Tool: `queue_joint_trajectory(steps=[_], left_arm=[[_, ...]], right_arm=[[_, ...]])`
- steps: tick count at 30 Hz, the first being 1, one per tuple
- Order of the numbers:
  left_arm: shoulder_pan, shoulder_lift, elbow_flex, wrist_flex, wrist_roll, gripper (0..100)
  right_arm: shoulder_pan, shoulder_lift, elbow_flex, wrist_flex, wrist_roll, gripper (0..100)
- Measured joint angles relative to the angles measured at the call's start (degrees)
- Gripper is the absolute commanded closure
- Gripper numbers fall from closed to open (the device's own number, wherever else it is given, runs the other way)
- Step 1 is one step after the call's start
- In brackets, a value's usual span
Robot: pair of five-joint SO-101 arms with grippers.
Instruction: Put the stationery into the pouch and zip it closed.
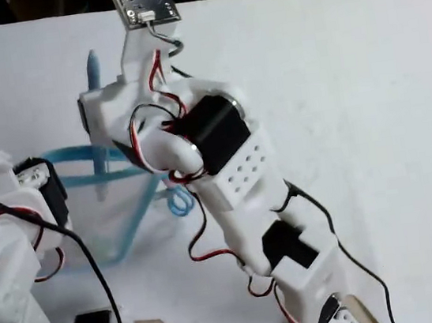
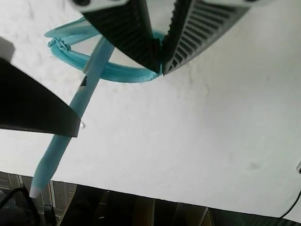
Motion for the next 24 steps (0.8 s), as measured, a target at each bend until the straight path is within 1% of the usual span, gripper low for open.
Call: queue_joint_trajectory(steps=[5, 7, 10, 14, 16, 22, 24], left_arm=[[0.0, 0.0, 0.0, 0.0, 0.0, 98], [0.0, 0.0, 0.0, 0.0, 0.0, 98], [0.0, 0.0, 0.0, 0.0, 0.0, 98], [0.0, 0.0, 0.0, 0.0, 0.0, 98], [0.0, 0.0, 0.0, 0.0, 0.0, 98], [0.0, 0.0, 0.0, 0.0, 0.0, 98], [0.0, 0.0, 0.0, 0.0, 0.0, 98]], right_arm=[[-2.46, 0.0, 0.0, 0.26, 3.78, 97.5], [-3.96, 0.0, 0.0, 0.26, 5.54, 94.2], [-5.45, 0.0, 0.0, 0.26, 6.51, 83.8], [-5.36, -0.18, 1.58, 0.26, 6.86, 67.5], [-5.27, -0.18, 3.08, 0.26, 6.86, 62.9], [-5.36, -5.89, 4.48, 0.26, 6.86, 62.6], [-4.4, -9.05, 4.92, 0.26, 6.86, 62.6]])
